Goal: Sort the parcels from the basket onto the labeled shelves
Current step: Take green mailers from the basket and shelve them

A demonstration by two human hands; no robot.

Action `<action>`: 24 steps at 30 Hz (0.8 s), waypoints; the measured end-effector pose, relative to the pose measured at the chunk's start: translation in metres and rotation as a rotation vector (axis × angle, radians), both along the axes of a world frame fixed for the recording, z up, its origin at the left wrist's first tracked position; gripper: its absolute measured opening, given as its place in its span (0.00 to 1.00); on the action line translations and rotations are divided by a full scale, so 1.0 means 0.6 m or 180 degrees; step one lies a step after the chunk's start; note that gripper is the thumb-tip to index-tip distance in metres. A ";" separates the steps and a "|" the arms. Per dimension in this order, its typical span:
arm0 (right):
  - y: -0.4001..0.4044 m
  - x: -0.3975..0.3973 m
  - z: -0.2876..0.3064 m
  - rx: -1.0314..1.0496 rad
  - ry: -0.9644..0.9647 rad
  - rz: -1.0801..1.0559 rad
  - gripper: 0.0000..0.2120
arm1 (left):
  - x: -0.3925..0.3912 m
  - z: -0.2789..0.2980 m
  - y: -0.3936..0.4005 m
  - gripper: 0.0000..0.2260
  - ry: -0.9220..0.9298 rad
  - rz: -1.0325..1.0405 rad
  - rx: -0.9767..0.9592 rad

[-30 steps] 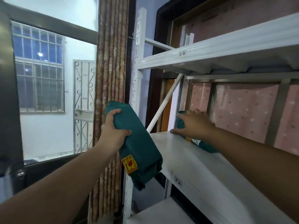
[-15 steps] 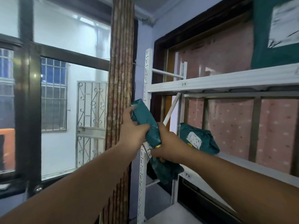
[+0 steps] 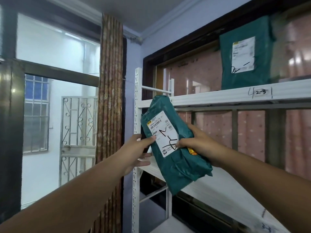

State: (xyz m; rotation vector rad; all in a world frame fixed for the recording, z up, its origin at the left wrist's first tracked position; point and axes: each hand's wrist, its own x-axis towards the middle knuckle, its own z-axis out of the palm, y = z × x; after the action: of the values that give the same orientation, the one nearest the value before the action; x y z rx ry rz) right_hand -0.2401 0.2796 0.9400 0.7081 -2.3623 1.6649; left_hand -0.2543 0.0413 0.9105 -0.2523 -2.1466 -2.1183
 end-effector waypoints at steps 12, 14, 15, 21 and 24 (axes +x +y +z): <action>0.237 0.065 -0.004 0.0656 -0.0196 -0.0457 0.23 | 0.017 0.010 0.189 0.29 0.0217 -0.0482 -0.0029; 0.283 0.082 0.002 0.0796 -0.0146 -0.0606 0.24 | 0.020 0.006 0.228 0.28 0.0224 -0.0614 -0.0102; 0.306 0.089 0.006 0.0886 -0.0111 -0.0682 0.25 | 0.019 0.002 0.248 0.26 0.0213 -0.0616 -0.0080; 0.423 0.106 0.005 0.1668 0.0069 -0.0913 0.31 | 0.021 -0.030 0.347 0.31 0.0258 -0.0642 -0.0088; 0.464 0.115 0.005 0.1863 0.0153 -0.0927 0.32 | 0.034 -0.036 0.383 0.35 0.0306 -0.0827 -0.0598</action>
State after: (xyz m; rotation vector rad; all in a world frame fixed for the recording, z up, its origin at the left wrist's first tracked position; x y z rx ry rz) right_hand -0.1709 0.5578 0.9431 0.4364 -2.7684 0.8323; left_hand -0.2337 0.2713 0.8892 -0.6708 -2.3677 -1.9768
